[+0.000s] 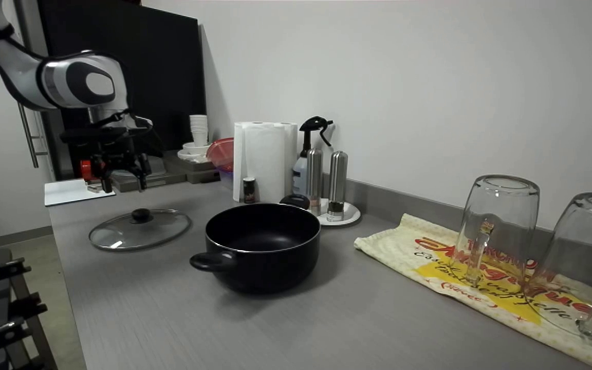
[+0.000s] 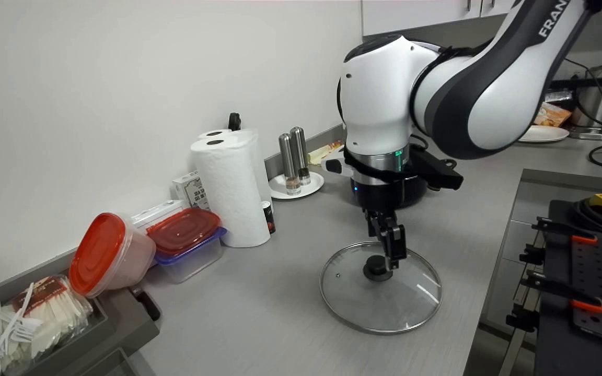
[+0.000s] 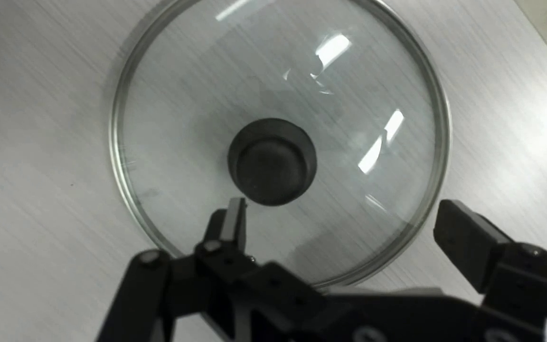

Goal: Put the glass lid on the black pot

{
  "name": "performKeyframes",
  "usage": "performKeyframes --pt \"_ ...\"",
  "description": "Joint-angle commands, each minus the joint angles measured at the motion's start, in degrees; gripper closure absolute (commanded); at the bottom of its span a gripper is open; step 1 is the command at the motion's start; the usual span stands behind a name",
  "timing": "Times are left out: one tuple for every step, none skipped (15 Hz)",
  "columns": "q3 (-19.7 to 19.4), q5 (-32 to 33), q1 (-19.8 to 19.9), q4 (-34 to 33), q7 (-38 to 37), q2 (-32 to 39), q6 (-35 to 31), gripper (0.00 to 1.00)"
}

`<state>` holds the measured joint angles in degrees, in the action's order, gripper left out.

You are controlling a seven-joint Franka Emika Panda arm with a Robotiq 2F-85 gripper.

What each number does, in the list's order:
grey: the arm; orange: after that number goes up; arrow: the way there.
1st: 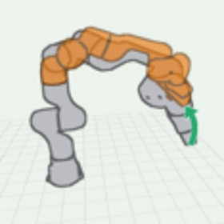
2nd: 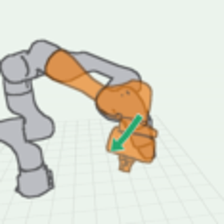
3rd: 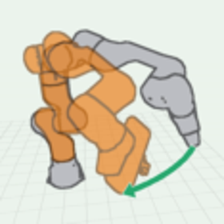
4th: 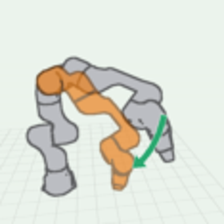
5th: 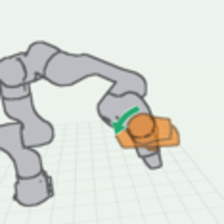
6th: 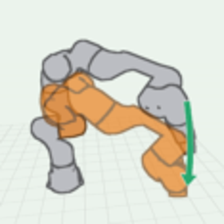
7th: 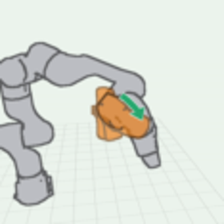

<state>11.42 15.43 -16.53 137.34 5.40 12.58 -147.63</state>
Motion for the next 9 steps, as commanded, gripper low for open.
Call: performKeyframes --pt "-2.16 4.73 0.33 -4.93 -1.61 5.34 -0.50 0.00" --pt "-2.69 5.18 0.47 -5.82 -1.49 6.33 -0.37 0.00" --pt "-3.20 5.51 0.58 -6.60 -1.48 7.31 -0.34 0.00" --pt "-3.57 5.30 0.76 -7.33 -1.51 8.16 -0.25 0.00" --pt "-3.34 3.84 1.23 -7.87 -0.82 9.03 0.00 0.00" --pt "-3.49 3.71 1.29 -8.25 -0.87 9.76 -0.10 0.00" --pt "-3.49 3.57 1.37 -8.44 -0.81 10.36 -0.10 0.00" --pt "-3.53 3.52 1.41 -8.62 -0.80 10.93 -0.07 0.00" --pt "-3.51 3.36 1.47 -8.82 -0.70 11.47 0.05 0.00"
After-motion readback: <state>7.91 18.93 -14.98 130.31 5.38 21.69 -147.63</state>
